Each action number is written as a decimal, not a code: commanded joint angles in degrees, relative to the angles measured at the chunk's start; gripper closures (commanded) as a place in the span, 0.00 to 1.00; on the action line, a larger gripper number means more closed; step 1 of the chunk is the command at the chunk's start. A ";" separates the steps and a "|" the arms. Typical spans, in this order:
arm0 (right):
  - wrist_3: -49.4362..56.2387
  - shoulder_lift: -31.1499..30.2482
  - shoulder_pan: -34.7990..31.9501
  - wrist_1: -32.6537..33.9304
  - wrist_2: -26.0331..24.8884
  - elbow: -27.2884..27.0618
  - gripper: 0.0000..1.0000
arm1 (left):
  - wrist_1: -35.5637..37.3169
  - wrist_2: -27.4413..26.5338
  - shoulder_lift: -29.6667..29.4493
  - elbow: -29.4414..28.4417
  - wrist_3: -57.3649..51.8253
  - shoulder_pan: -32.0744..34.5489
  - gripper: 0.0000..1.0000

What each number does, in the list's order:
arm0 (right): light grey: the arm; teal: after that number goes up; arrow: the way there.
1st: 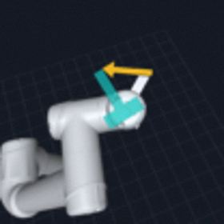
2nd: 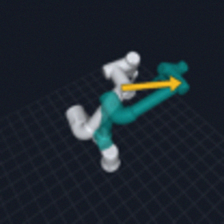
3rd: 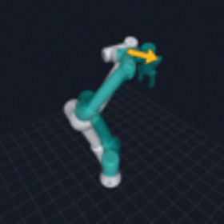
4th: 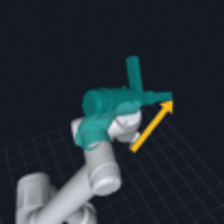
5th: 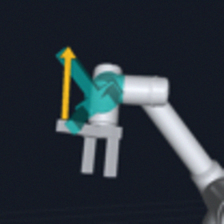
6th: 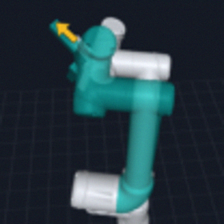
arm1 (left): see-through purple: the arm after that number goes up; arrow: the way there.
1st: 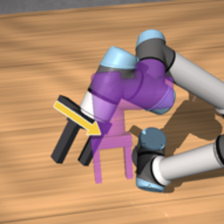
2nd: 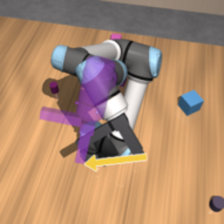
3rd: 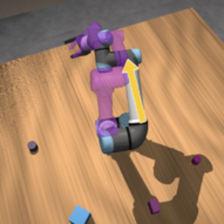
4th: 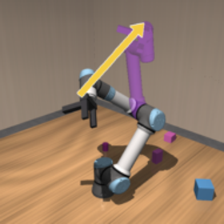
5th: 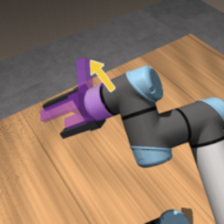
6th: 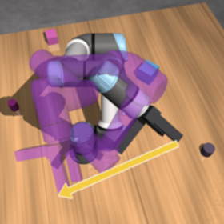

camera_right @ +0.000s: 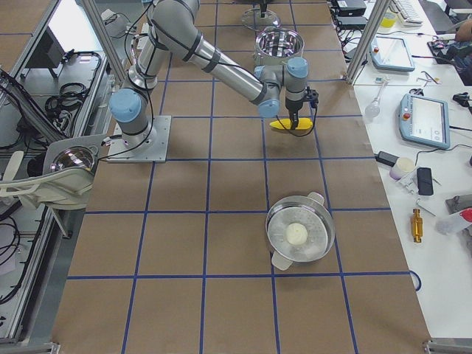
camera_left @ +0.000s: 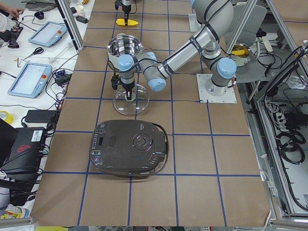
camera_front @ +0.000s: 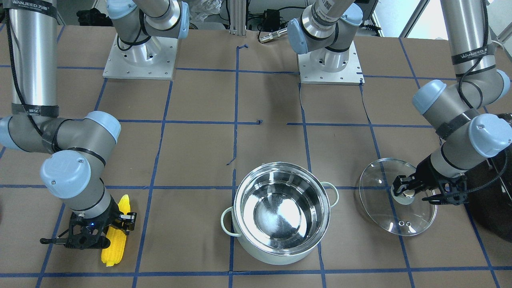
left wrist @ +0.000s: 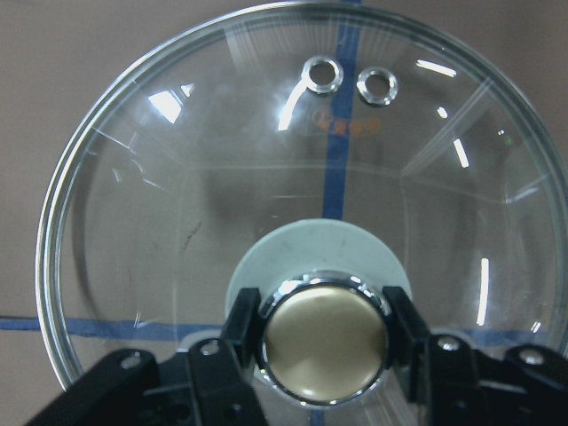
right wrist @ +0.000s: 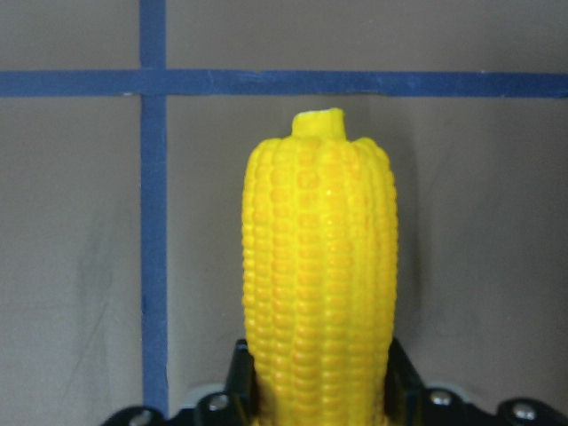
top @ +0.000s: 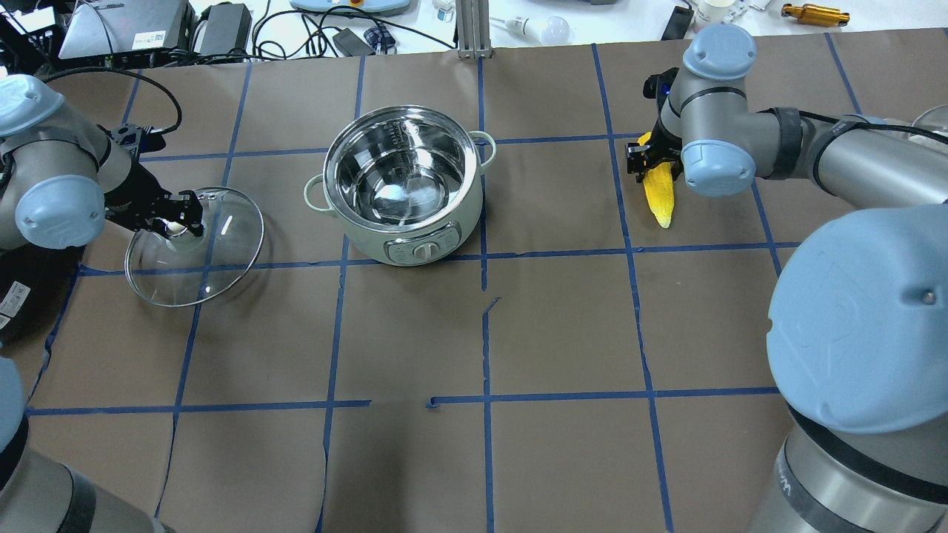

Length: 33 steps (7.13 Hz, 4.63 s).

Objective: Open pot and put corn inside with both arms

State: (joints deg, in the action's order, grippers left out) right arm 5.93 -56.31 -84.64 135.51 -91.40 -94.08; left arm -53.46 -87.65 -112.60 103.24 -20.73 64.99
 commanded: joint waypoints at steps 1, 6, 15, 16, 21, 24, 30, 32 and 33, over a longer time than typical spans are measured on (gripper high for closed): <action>0.13 -0.38 0.09 -0.76 -0.79 0.73 0.85 | -0.07 -0.24 0.53 0.47 0.25 0.22 0.75; -6.43 -8.38 -6.20 -21.85 -3.08 14.51 0.88 | 0.20 -0.68 2.11 3.46 2.17 0.31 0.76; -28.68 8.40 -34.96 -26.52 -1.59 36.59 0.87 | -0.58 -1.55 5.70 3.37 3.06 0.31 0.11; -28.52 9.19 -35.50 -26.52 -1.50 36.42 0.87 | -2.86 -1.30 9.29 3.29 3.15 0.84 0.00; -28.17 11.84 -35.51 -24.41 -1.50 35.98 0.01 | -29.47 -1.65 22.59 -10.40 9.00 8.55 0.00; -25.73 3.97 -34.55 -32.34 -2.11 35.28 0.00 | -33.64 -1.56 24.88 -13.59 13.94 14.71 0.00; -20.55 -25.90 -18.13 -41.46 -2.29 11.44 0.00 | -33.29 -2.25 25.15 -15.07 24.48 23.66 0.00; -17.03 -33.31 -12.51 -39.80 -2.20 2.61 0.00 | -32.94 -3.41 23.66 -16.31 26.00 26.41 0.00; -15.44 -33.60 -10.57 -36.49 -2.20 2.76 0.00 | -32.85 -2.88 22.87 -17.10 26.09 26.59 0.00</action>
State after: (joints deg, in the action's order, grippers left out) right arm -11.70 -88.12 -98.07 96.19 -93.61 -89.63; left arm -86.48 -90.75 -88.81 86.98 4.97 90.85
